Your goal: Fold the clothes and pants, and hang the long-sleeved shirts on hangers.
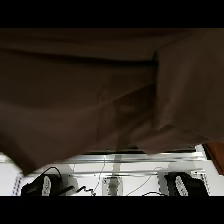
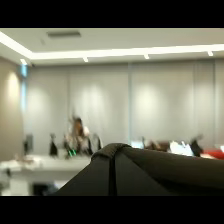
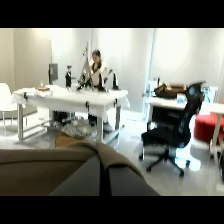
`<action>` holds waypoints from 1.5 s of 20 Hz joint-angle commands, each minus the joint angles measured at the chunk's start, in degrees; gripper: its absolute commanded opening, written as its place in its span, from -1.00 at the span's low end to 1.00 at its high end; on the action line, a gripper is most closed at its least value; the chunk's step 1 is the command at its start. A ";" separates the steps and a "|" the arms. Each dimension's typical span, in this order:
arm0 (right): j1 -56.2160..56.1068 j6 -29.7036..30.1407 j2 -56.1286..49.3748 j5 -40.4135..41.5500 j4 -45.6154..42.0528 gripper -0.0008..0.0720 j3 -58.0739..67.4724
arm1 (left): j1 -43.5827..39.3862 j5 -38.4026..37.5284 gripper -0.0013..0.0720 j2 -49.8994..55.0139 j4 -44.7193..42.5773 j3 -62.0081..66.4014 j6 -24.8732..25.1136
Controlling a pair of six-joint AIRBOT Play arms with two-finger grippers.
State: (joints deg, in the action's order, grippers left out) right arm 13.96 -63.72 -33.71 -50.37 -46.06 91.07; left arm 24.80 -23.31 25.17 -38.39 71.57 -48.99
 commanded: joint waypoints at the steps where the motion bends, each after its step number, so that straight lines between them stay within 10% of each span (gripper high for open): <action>1: -0.04 -3.80 -5.79 -7.61 -2.21 -0.94 0.04 | -0.07 -16.79 -0.92 7.69 -0.04 0.04 -5.09; 6: -0.09 -6.32 -26.18 -25.14 -2.21 -0.94 0.04 | -2.29 -40.30 -0.92 30.95 0.31 0.04 -5.01; 14: -0.09 -6.32 -57.44 -16.55 -2.14 -0.94 0.04 | -10.12 -30.08 -0.92 62.01 7.61 0.07 -2.99; 21: -0.07 -6.25 -63.91 -12.59 -4.57 -0.94 0.07 | -11.96 -26.99 -0.92 66.18 15.85 0.07 7.21; 30: -0.07 -7.65 -63.95 -12.96 -16.33 -0.94 -0.15 | -16.55 -39.12 -0.92 66.23 -9.46 0.04 -5.07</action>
State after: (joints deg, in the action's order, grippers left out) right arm 13.89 -70.19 -97.51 -62.63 -59.64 91.05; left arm 10.15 -59.07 91.31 -39.42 71.61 -51.16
